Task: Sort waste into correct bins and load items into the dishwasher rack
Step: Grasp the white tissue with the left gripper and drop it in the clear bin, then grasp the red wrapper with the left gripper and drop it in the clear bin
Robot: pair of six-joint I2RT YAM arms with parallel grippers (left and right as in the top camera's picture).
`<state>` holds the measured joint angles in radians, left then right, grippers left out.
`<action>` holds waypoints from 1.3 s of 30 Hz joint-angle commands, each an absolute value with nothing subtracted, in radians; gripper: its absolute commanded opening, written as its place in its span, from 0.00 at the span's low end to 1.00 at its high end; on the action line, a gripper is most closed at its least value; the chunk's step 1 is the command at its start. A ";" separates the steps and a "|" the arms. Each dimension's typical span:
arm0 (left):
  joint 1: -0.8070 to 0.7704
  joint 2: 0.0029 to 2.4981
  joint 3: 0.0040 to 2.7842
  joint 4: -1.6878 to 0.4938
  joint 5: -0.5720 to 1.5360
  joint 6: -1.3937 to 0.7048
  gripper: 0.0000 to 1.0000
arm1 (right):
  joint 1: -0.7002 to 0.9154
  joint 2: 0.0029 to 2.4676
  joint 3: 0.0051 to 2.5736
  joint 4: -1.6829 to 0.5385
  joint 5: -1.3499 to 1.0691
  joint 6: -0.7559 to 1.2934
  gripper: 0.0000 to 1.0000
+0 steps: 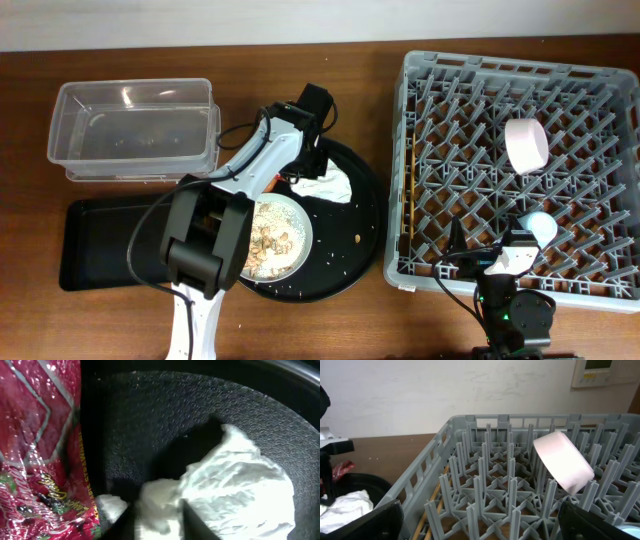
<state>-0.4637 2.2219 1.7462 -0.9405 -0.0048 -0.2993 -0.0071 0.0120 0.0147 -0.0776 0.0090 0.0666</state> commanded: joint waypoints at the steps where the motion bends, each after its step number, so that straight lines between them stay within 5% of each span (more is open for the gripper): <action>1: -0.480 2.215 1.767 -0.960 0.039 -0.299 0.00 | -0.014 0.006 0.006 -0.078 0.004 0.059 0.98; 9: -0.297 1.832 1.941 -1.307 -0.131 -0.471 0.00 | -0.014 0.006 0.006 -0.078 0.004 0.059 0.98; 15: 0.050 1.903 1.917 -0.978 -0.207 -0.387 0.00 | -0.014 0.006 0.006 -0.078 0.004 0.059 0.98; 16: 0.076 1.954 1.917 -0.943 -0.202 -0.388 0.11 | -0.014 0.006 0.006 -0.078 0.004 0.059 0.98; 17: 0.094 2.017 1.917 -0.924 -0.163 -0.387 0.56 | -0.014 0.006 0.006 -0.078 0.004 0.060 0.98; 19: 0.093 2.044 1.918 -0.931 -0.135 -0.293 0.80 | -0.014 0.006 0.006 -0.078 0.004 0.060 0.98; 20: 0.080 2.022 1.947 -0.980 -0.095 -0.293 0.81 | -0.014 0.006 0.006 -0.078 0.004 0.059 0.98; 23: -0.004 1.968 1.972 -1.076 0.129 -0.218 0.67 | -0.014 0.006 0.006 -0.078 0.004 0.059 0.98; 27: -0.254 2.011 1.839 -1.054 -0.048 -0.143 0.65 | -0.014 0.006 0.006 -0.078 0.004 0.060 0.98; 33: -0.342 2.210 1.766 -0.919 -0.087 -0.143 0.63 | -0.014 0.006 0.006 -0.078 0.004 0.060 0.98; 36: -0.342 2.271 1.766 -0.918 -0.087 -0.143 0.41 | -0.014 0.006 0.006 -0.078 0.004 0.060 0.98; 37: -0.342 2.271 1.766 -0.921 -0.086 -0.144 0.26 | -0.014 0.006 0.006 -0.078 0.004 0.059 0.98; 39: -0.342 2.266 1.805 -0.968 -0.083 -0.144 0.21 | -0.014 0.006 0.006 -0.078 0.004 0.060 0.98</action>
